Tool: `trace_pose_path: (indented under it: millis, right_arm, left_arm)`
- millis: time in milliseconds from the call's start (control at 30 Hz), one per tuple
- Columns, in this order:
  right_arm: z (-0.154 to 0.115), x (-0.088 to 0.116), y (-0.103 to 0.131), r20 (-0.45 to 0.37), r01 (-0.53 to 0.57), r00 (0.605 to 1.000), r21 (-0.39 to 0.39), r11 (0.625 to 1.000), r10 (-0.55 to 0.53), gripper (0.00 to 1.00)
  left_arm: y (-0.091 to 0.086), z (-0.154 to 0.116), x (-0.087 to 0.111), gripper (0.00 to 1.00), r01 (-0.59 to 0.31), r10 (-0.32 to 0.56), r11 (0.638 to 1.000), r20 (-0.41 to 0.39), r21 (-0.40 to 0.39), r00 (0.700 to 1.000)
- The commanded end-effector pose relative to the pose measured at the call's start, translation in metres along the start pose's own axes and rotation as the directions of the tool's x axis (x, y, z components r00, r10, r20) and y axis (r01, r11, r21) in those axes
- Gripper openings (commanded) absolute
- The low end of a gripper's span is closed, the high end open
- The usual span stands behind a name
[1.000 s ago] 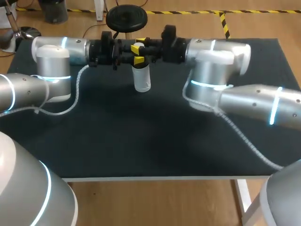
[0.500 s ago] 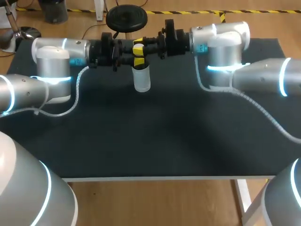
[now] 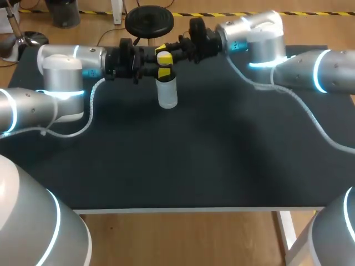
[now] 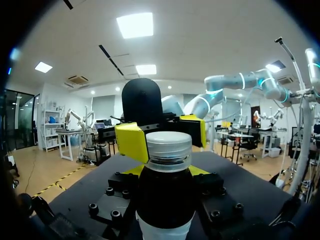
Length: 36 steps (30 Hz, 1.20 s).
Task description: Unscrew the bottle cap
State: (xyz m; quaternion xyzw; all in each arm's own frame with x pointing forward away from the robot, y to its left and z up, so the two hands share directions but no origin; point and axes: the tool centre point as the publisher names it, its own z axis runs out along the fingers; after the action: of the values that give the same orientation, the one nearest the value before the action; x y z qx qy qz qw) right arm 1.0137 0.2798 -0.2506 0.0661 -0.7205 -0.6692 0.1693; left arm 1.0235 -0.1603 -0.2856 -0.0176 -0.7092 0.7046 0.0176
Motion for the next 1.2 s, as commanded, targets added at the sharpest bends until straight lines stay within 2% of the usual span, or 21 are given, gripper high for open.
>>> trace_pose_path:
  millis: [33, 200, 267, 400, 533, 567, 733, 800, 967, 1067, 1167, 1200]
  right_arm:
    - [-0.001, -0.002, -0.006, -0.773, -0.009, 0.635, -0.018, 1.0, -0.008, 0.0]
    - [-0.002, 0.001, 0.002, -0.83, 0.006, 0.558, -0.013, 1.0, -0.015, 0.0]
    - [-0.006, 0.003, 0.005, -0.841, 0.017, 0.54, -0.01, 1.0, -0.018, 0.0]
    - [-0.013, 0.004, 0.01, -0.85, 0.029, 0.525, -0.022, 0.999, -0.034, 0.0]
    - [-0.017, 0.003, 0.02, -0.84, 0.035, 0.54, -0.049, 0.998, -0.06, 0.0]
    - [-0.018, 0.002, 0.023, -0.83, 0.035, 0.553, -0.06, 0.998, -0.069, 0.0]
    - [-0.038, -0.008, 0.038, -0.716, 0.055, 0.69, -0.087, 0.995, -0.101, 0.0]
    - [-0.063, -0.009, 0.035, -0.658, 0.066, 0.746, -0.076, 0.995, -0.1, 0.0]
    - [-0.126, -0.016, 0.014, -0.489, 0.045, 0.87, -0.061, 0.997, -0.07, 0.0]
    - [-0.161, -0.016, -0.003, -0.375, 0.022, 0.926, -0.053, 0.998, -0.041, 0.0]
    - [-0.185, -0.016, -0.019, -0.265, -0.012, 0.964, -0.043, 0.999, 0.0, 0.0]
    - [-0.195, -0.018, -0.028, -0.202, -0.032, 0.979, -0.032, 0.999, 0.024, 0.0]
  left_arm:
    - [-0.002, 0.0, -0.007, 0.0, -0.001, 0.001, 1.0, 0.002, 0.001, 1.0]
    - [-0.002, 0.0, -0.007, 0.0, -0.001, 0.001, 1.0, 0.002, 0.001, 1.0]
    - [-0.002, 0.0, -0.007, 0.0, -0.001, 0.001, 1.0, 0.002, 0.001, 1.0]
    - [-0.002, 0.0, -0.007, 0.0, -0.001, 0.001, 1.0, 0.002, 0.001, 1.0]
    - [-0.002, 0.0, -0.007, 0.0, -0.001, 0.001, 1.0, 0.002, 0.001, 1.0]
    - [-0.002, 0.0, -0.007, 0.0, -0.001, 0.001, 1.0, 0.002, 0.001, 1.0]
    - [-0.002, 0.0, -0.007, 0.0, -0.001, 0.001, 1.0, 0.002, 0.001, 1.0]
    - [-0.002, 0.0, -0.007, 0.0, -0.001, 0.001, 1.0, 0.002, 0.001, 1.0]
    - [-0.002, 0.0, -0.007, 0.0, -0.001, 0.001, 1.0, 0.002, 0.001, 1.0]
    - [-0.002, 0.0, -0.007, 0.0, -0.001, 0.001, 1.0, 0.002, 0.001, 1.0]
    - [-0.002, 0.0, -0.007, 0.0, -0.001, 0.001, 1.0, 0.002, 0.001, 1.0]
    - [-0.002, 0.0, -0.007, 0.0, -0.001, 0.001, 1.0, 0.002, 0.001, 1.0]
